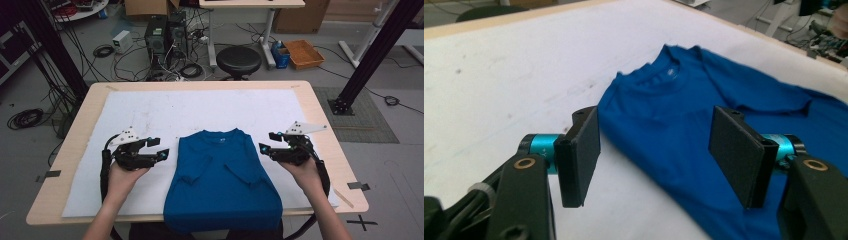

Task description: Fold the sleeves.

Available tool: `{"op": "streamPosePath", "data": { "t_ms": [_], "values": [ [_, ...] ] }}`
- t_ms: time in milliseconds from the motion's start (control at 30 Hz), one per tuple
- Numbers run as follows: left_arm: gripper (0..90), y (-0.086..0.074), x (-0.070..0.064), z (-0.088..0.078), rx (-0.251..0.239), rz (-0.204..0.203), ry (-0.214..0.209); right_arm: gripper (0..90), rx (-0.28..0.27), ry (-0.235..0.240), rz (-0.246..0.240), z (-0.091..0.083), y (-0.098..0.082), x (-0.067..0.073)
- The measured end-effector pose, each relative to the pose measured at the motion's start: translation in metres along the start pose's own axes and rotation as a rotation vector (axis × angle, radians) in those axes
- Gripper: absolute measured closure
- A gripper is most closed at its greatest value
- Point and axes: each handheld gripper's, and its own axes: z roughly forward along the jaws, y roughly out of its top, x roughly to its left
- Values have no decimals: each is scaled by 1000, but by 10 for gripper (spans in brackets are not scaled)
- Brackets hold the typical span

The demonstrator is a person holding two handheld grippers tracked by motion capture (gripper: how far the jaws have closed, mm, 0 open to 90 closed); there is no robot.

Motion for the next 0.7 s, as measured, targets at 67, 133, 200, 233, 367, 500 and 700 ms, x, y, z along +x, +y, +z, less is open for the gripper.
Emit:
{"op": "streamPosePath", "data": {
  "t_ms": [67,133,200,233,367,500,700],
  "values": [
    [374,7,-1,4,-6,7,-9,341,-10,0,28,3,7,-6],
    [363,14,-2,8,-4,20,-10,314,-19,11,65,6,18,-11],
    [362,22,-1,14,-7,14,-18,313,-26,12,67,6,22,-13],
    [362,25,-1,16,-11,10,-24,300,-48,14,78,6,29,-16],
    [362,34,-2,26,-34,17,-26,266,-72,25,98,4,32,-18],
    [362,32,-5,33,-29,28,-10,495,-40,-5,62,4,19,-17],
    [362,22,-1,31,-23,3,6,606,85,-73,89,30,-9,-23]
  ]
}}
